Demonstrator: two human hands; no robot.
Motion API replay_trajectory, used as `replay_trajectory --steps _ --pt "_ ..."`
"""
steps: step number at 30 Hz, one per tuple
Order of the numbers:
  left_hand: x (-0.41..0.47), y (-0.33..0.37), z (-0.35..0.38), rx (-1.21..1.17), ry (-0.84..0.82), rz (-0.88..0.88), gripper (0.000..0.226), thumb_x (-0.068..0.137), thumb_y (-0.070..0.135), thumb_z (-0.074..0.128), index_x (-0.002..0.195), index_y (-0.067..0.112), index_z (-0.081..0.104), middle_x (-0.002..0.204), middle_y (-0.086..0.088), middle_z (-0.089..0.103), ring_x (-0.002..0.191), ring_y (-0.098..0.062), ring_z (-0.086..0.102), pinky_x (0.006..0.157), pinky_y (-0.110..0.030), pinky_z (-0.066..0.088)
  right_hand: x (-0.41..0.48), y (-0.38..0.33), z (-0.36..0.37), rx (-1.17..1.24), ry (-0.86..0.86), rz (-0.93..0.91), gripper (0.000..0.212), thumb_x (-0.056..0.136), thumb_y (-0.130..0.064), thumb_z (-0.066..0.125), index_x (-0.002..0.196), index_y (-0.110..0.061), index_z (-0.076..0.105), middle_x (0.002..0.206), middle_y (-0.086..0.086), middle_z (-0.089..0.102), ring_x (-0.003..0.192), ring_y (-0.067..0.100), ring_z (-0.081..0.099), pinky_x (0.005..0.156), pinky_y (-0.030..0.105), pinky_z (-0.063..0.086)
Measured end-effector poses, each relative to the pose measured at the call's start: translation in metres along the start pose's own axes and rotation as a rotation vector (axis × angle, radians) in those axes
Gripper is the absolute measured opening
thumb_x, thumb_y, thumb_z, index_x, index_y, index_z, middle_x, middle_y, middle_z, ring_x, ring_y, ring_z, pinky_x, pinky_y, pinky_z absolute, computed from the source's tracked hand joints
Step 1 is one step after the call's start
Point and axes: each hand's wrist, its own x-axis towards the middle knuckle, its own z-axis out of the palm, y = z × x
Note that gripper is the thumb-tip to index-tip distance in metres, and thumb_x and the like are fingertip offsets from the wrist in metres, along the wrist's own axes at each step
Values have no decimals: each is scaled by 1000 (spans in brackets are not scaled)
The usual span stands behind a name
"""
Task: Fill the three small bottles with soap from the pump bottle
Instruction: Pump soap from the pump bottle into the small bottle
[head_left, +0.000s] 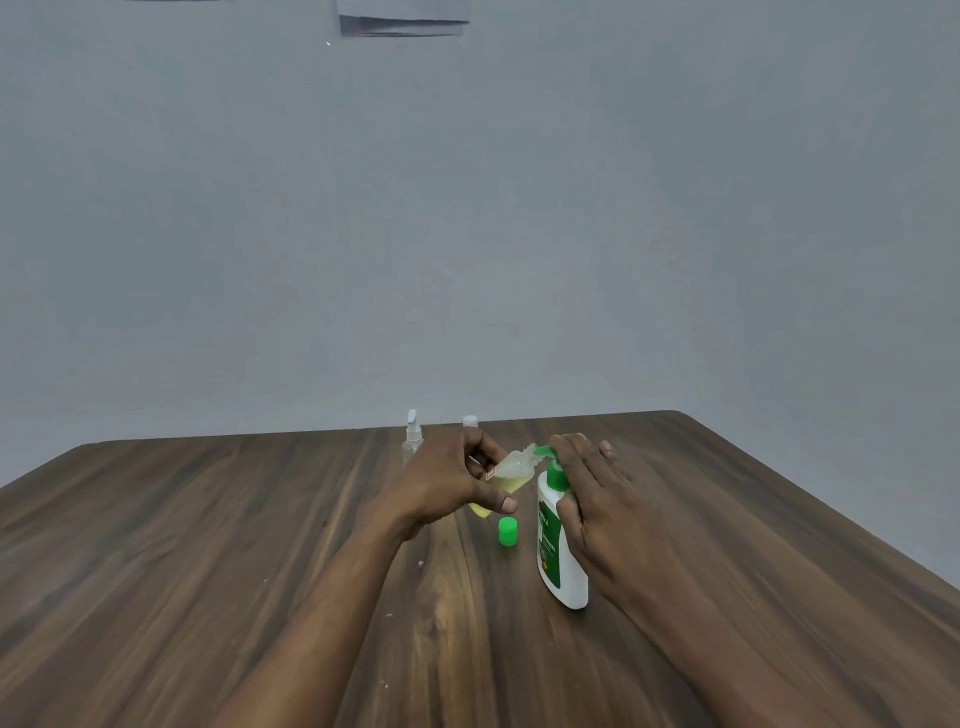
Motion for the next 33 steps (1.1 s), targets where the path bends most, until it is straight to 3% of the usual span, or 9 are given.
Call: replay_trajectory --steps 6,12,17,20,22,26,29,33 --pt "0 0 1 10 4 8 39 58 2 95 85 16 70 73 4 68 64 -5 62 59 -18 51 0 2 -2 -6 -24 -20 52 92 -16 44 143 -12 38 147 1 41 139 15 33 116 21 7" --pt "3 -5 2 -14 -3 -8 41 59 4 95 91 13 71 73 7 69 66 -3 62 63 -20 52 -1 0 -2 45 19 26 60 88 -28 25 144 -13 37 147 3 42 138 12 32 114 22 12" --pt "3 -15 9 -205 -36 -25 36 71 -5 85 101 6 69 92 -9 75 84 -19 70 81 -34 59 0 2 1 95 17 35 66 84 -33 18 147 -16 30 151 0 34 140 10 30 115 19 10" --pt "4 -23 17 -341 -38 -65 38 76 -10 79 111 -2 65 108 -24 72 99 -34 69 94 -47 57 0 3 4 124 -3 55 63 87 -27 28 149 -20 25 154 -3 28 141 10 26 115 16 6" --pt "5 -28 22 -414 -37 -99 40 78 -10 76 115 -4 64 119 -29 68 112 -43 66 101 -54 53 0 4 4 153 -8 73 62 88 -22 34 149 -22 24 155 -4 27 143 12 23 115 21 15" --pt "7 -36 23 -548 -59 -131 40 82 -10 71 121 -3 63 125 -29 65 118 -44 64 99 -51 55 -1 1 4 170 23 81 63 85 -23 33 148 -23 28 153 -3 31 137 4 21 110 22 23" --pt "7 -37 23 -622 -62 -129 42 84 -13 68 124 -5 60 127 -31 64 118 -43 64 97 -50 56 -1 2 5 174 22 95 61 90 -17 39 149 -25 26 154 -4 29 142 13 23 109 26 29" --pt "6 -34 21 -649 -76 -84 43 77 -7 74 118 -2 64 121 -28 68 106 -35 71 84 -41 62 -1 4 6 197 -4 98 62 91 -13 43 149 -25 24 155 -4 25 144 16 21 112 26 24"
